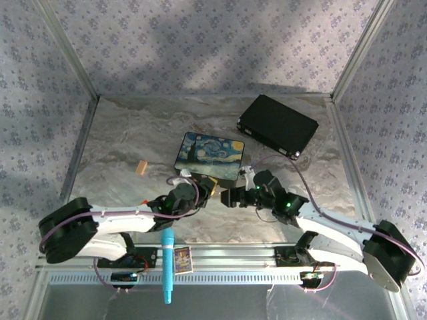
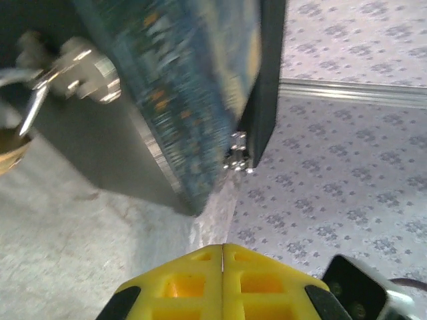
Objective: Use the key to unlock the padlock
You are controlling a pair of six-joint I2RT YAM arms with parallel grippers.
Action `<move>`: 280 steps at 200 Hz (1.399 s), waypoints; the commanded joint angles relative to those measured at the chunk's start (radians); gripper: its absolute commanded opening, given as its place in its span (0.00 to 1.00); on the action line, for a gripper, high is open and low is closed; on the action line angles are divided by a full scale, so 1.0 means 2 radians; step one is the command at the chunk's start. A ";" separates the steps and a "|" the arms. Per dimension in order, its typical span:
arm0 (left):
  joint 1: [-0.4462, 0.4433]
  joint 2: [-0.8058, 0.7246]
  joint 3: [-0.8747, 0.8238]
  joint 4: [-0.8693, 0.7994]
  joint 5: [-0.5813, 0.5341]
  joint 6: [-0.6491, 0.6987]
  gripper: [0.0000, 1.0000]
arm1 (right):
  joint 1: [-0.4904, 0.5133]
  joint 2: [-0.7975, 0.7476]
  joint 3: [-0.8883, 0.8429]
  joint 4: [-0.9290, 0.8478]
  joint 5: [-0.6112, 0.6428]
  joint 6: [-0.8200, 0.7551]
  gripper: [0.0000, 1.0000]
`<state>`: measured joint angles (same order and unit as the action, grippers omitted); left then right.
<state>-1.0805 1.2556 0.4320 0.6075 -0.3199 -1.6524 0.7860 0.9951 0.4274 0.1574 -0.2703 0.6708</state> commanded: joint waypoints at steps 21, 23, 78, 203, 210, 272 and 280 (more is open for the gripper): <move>0.012 -0.080 0.025 0.059 -0.011 0.245 0.00 | -0.066 -0.013 -0.004 0.212 -0.116 0.133 0.95; 0.013 -0.081 0.025 0.064 -0.008 0.251 0.00 | -0.067 -0.010 -0.002 0.221 -0.121 0.139 0.95; 0.023 -0.089 0.022 0.189 0.064 0.295 0.00 | -0.056 0.037 0.042 0.356 -0.177 0.201 0.64; 0.025 -0.108 0.010 0.172 0.059 0.289 0.00 | -0.043 0.023 0.034 0.334 -0.169 0.166 0.04; 0.025 -0.107 0.006 0.171 0.058 0.283 0.00 | -0.041 0.024 0.038 0.324 -0.169 0.161 0.04; 0.025 -0.109 -0.015 0.181 0.052 0.266 0.00 | -0.039 0.035 0.037 0.328 -0.160 0.167 0.19; 0.025 -0.110 -0.014 0.179 0.052 0.267 0.00 | -0.038 0.037 0.038 0.332 -0.160 0.169 0.19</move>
<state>-1.0340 1.0615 0.4129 0.9466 -0.2016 -1.1175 0.7109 1.0676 0.4889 0.7807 -0.6044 1.0092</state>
